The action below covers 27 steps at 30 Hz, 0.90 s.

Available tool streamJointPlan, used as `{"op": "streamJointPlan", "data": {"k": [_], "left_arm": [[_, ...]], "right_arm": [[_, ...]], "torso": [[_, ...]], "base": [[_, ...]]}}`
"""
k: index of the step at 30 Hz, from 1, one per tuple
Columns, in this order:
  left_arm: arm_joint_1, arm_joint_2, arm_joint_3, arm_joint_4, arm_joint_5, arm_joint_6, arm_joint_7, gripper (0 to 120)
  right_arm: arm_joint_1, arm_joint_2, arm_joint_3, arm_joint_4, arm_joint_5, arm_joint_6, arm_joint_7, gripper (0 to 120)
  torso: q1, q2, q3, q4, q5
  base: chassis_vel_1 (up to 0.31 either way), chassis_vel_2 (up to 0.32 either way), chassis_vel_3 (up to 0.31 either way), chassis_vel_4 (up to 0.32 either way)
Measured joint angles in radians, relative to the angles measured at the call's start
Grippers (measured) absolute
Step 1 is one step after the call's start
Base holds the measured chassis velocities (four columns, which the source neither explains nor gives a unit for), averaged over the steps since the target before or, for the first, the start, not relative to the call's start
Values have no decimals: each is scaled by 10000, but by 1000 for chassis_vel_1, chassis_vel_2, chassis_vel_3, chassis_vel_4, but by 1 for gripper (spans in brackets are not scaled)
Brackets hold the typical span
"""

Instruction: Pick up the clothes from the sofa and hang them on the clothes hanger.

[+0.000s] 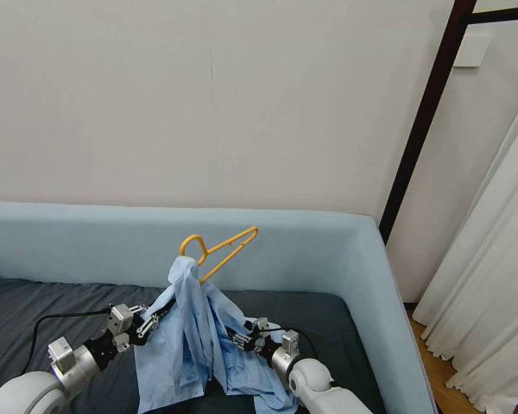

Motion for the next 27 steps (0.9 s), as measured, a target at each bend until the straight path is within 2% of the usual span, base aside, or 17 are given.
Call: {"op": "streamJointPlan", "data": {"k": [1, 4, 5, 10, 17, 21, 27], "left_arm": [[0, 0, 0, 0, 0, 0, 0, 7], [-65, 24, 65, 31, 52, -18, -15, 7], [-65, 24, 65, 31, 52, -18, -15, 7], [-129, -4, 120, 29, 83, -39, -27, 7], [-222, -5, 169, 59, 89, -106, -25, 7], [-346, -80, 258, 125, 49, -281, 28, 7], [-423, -210, 324, -139, -236, -456, 211, 7]], "right_arm": [[0, 0, 0, 0, 0, 0, 0, 39], [-11, -131, -12, 236, 255, 69, 85, 25], [-11, -131, -12, 236, 255, 69, 85, 25], [-106, -598, -88, 950, 318, 8, 668, 3], [-202, -1508, -65, 2069, 667, -3, 742, 0], [-273, -2484, 23, 3314, 1300, 5, 1132, 0], [-167, -3116, 91, 4138, 1696, -119, 1659, 0]], "torso": [[0, 0, 0, 0, 0], [0, 0, 0, 0, 1], [0, 0, 0, 0, 1], [0, 1, 0, 0, 0], [-1, 0, 0, -1, 3], [0, 0, 0, -1, 1], [0, 0, 0, -1, 3]], "base": [[0, 0, 0, 0], [0, 0, 0, 0], [0, 0, 0, 0], [0, 0, 0, 0], [0, 0, 0, 0], [0, 0, 0, 0], [0, 0, 0, 0]]}}
